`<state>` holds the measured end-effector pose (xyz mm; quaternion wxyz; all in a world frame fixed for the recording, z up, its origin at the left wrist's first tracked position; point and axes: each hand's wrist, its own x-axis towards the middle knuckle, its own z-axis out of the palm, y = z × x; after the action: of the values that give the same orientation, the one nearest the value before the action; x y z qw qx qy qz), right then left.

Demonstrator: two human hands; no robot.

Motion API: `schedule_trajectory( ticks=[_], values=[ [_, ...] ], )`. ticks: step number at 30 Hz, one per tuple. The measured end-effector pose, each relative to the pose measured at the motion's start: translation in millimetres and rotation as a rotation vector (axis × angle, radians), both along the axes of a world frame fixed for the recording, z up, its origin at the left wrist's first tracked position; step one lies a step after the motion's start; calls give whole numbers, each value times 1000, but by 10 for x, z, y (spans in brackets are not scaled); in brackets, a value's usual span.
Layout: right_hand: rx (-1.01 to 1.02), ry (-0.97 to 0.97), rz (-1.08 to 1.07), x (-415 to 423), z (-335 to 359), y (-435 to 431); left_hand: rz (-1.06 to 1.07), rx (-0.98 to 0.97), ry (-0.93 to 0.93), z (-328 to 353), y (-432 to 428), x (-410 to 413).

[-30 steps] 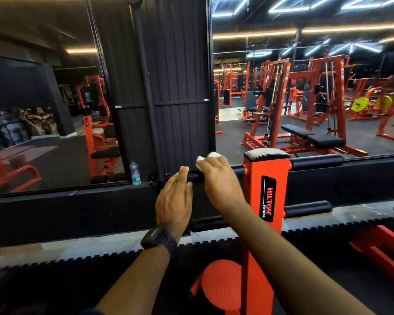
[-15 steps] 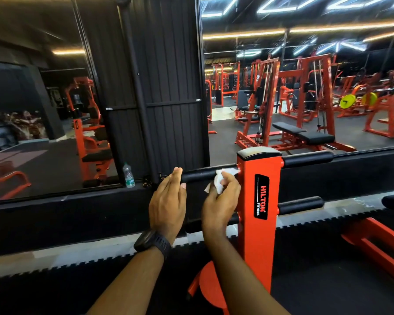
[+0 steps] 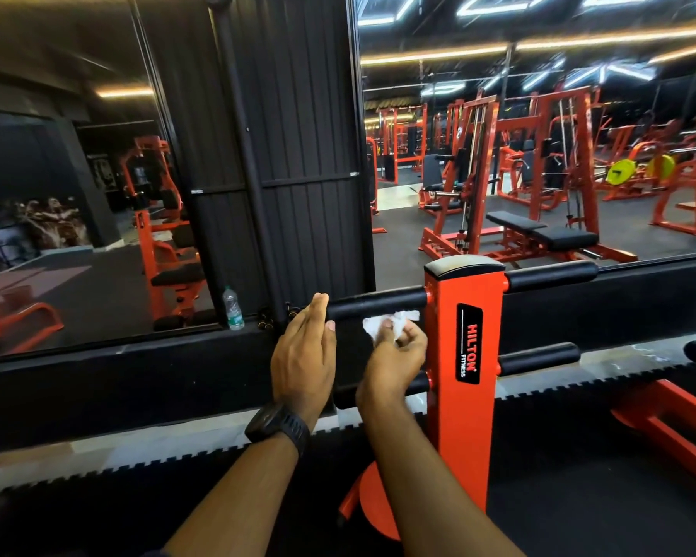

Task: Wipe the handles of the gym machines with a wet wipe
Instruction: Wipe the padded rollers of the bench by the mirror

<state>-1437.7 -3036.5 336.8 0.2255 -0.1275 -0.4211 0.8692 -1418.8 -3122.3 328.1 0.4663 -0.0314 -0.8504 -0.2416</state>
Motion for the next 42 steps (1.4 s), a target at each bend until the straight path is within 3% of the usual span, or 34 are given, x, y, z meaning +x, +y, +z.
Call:
schedule_trajectory(
  ticks=[4, 7, 10, 14, 17, 21, 24, 28, 32, 36, 40, 42],
  values=[
    [80, -13, 335, 130, 2, -143, -13, 43, -21, -3, 3, -24],
    [-63, -11, 375, 138, -16, -115, 9, 20, -18, -18, 3, -23],
    [-40, 26, 387, 165, -12, -115, 6, 5, -28, -25, -21, -39],
    [293, 145, 114, 252, -19, -42, -18, 34, -4, -55, -7, -36],
    [744, 298, -101, 244, 53, 41, -28, 61, -16, -39, 7, -5],
    [1153, 530, -63, 205, 86, 97, -30, 101, -1, -11, 14, 8],
    [1456, 756, -199, 68, 6, 187, -22, 69, 11, -29, 7, -9],
    [1525, 659, -274, -13, 103, 321, -7, 46, -1, -36, 11, -24],
    [1748, 763, -365, 100, 222, 271, -14, 64, -6, -21, 44, 9],
    [1767, 402, -253, -3, 388, 459, 1, 23, 14, -42, 26, -8],
    [1970, 502, -172, 79, 512, 418, 5, 20, 13, -55, 32, -31],
    [1988, 374, -155, -30, 625, 572, 1, 32, 10, -42, 44, -24]
  ],
)
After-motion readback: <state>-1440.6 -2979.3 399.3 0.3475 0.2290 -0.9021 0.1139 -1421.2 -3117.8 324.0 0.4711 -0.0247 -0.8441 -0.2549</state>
